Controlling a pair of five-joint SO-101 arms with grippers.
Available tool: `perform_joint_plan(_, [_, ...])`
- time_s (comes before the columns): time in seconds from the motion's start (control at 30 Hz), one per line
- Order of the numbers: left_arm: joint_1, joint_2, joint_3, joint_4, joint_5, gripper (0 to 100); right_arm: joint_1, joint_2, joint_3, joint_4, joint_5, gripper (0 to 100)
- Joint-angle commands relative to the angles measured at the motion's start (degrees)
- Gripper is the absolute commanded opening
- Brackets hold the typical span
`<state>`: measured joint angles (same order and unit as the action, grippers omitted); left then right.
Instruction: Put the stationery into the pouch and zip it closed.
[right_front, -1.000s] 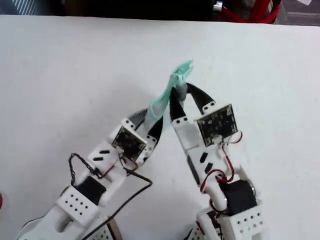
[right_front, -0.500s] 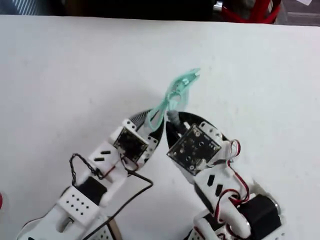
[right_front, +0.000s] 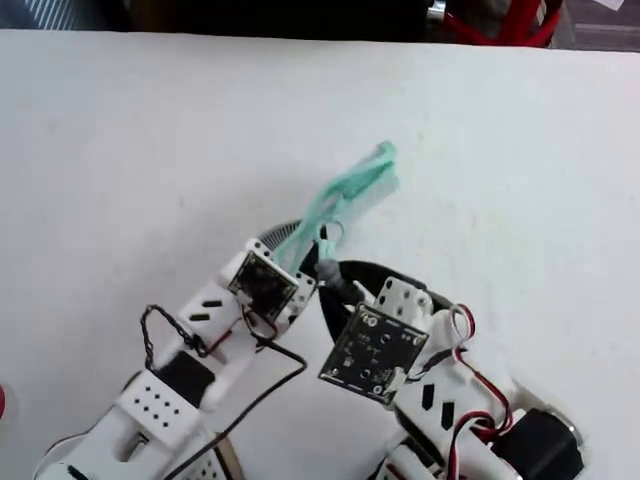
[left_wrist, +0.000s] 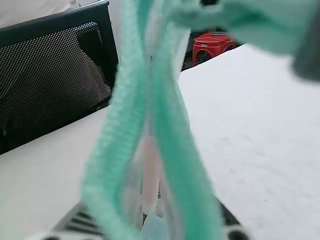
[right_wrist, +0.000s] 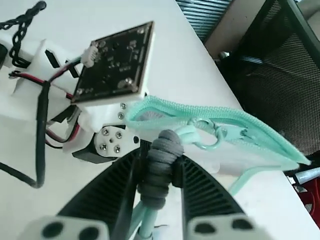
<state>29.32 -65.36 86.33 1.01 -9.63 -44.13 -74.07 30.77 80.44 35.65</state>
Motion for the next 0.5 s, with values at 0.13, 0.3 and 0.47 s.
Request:
perform_joint_plan(0.13, [-1.7,0.1,-2.6,-0.9,-0.2,2,-10.1,3.6,-2.9,6.0,1.0,1.8])
perform_joint_plan(0.3, [-1.7,-0.1,-2.8,-0.9,-0.2,2,-7.3,4.1,-6.2,8.3,3.2,1.8])
perform_joint_plan(0.47, [-2.6,-0.2,-2.8,-0.8,-0.2,2,0.8,3.8,-3.3,4.4,0.2,1.8])
